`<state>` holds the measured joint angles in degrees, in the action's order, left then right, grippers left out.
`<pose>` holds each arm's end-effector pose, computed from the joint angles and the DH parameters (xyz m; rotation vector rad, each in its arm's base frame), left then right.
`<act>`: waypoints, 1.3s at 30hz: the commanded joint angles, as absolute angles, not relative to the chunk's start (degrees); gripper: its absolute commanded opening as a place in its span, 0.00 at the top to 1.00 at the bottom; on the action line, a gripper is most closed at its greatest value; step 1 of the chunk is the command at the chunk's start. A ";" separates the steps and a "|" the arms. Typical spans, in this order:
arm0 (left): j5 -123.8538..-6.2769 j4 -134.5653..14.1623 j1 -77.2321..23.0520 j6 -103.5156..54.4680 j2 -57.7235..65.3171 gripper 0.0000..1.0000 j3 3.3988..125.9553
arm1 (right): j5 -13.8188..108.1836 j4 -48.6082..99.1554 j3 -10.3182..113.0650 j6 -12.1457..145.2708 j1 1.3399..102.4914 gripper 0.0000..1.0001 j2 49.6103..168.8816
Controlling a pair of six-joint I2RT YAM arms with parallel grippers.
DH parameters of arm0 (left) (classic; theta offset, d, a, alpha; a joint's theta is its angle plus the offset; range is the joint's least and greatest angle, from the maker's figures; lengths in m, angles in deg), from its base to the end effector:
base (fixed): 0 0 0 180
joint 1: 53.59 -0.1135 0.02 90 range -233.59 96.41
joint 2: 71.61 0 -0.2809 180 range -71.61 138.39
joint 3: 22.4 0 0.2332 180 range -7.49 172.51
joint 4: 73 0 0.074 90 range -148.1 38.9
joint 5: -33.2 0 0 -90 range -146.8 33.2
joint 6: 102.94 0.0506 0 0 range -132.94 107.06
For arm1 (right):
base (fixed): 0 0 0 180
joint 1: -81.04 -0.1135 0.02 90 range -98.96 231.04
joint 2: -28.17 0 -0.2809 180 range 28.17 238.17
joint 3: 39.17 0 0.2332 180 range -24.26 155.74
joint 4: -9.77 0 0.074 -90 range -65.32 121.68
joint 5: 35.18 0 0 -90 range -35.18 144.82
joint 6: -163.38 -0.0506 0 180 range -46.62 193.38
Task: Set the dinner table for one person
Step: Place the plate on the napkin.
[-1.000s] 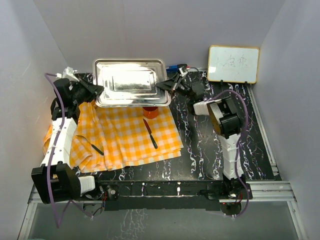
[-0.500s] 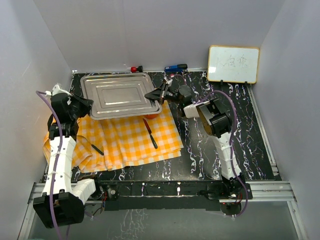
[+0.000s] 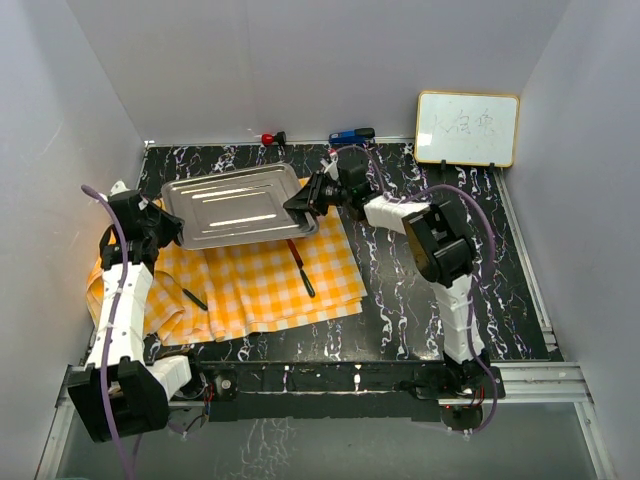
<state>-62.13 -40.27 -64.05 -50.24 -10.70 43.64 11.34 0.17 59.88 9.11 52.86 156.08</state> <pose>0.2230 0.0364 0.3222 -0.7853 1.9180 -0.3850 0.4255 0.2674 0.1860 0.0882 2.2549 1.7120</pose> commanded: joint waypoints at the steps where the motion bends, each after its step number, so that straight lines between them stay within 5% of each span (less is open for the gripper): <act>1: -68.46 -35.08 -59.58 -48.82 -5.97 1.00 43.70 | 29.06 28.22 71.48 41.38 38.23 1.00 143.74; 8: -73.66 -39.23 -59.74 -48.21 -3.59 1.00 45.52 | 40.70 38.25 76.17 48.34 38.15 1.00 139.31; 27: -71.48 -26.12 -65.86 -36.75 -8.45 1.00 57.53 | 37.87 42.71 82.08 49.72 34.37 1.00 139.90; 32: -85.53 -38.92 -65.89 -39.38 -5.31 1.00 55.65 | 39.53 42.83 82.54 50.65 34.37 1.00 139.26; 39: -106.67 -83.98 -65.90 -62.88 -1.33 1.00 37.75 | 36.82 36.13 78.03 47.37 34.50 1.00 139.26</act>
